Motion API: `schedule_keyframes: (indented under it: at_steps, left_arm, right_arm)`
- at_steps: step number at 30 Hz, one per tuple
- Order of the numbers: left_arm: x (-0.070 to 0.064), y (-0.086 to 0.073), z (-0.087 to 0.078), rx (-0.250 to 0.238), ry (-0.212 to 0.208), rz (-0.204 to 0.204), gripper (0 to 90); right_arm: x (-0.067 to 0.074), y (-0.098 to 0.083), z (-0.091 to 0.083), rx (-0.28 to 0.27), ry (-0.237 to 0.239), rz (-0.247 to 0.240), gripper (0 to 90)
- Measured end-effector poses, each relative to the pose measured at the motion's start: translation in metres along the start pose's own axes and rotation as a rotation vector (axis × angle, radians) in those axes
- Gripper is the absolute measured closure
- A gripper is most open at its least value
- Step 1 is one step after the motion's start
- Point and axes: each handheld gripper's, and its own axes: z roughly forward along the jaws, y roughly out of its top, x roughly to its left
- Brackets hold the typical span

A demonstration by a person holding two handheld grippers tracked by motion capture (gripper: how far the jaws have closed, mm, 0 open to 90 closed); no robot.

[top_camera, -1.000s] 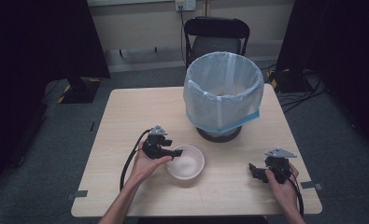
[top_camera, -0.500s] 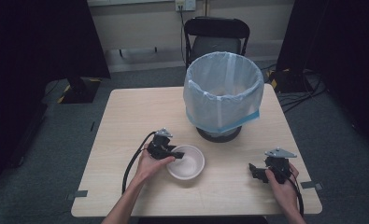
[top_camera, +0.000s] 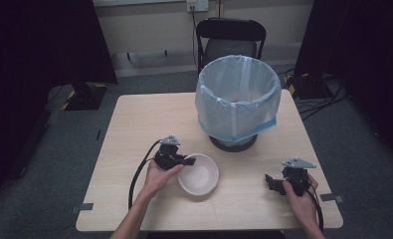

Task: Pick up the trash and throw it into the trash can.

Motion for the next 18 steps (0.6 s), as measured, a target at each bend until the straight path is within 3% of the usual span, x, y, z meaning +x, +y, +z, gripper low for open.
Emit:
schedule_keyframes:
  at_steps: [5,11,14,18]
  left_arm:
    - [-0.004,0.003,-0.007,-0.029,0.000,0.007,82.8]
    - [-0.007,0.004,-0.020,-0.043,0.030,0.024,82.8]
    - [-0.006,0.004,-0.033,-0.078,0.045,0.022,82.8]
    - [-0.006,0.007,-0.043,-0.112,0.031,0.012,82.7]
  right_arm:
    - [0.000,0.000,0.000,0.000,0.000,0.000,11.1]
    - [0.000,0.000,0.000,0.000,0.000,0.000,11.0]
    - [0.000,0.000,0.000,0.000,0.000,0.000,11.1]
    - [0.000,0.000,0.000,0.000,0.000,0.000,11.1]
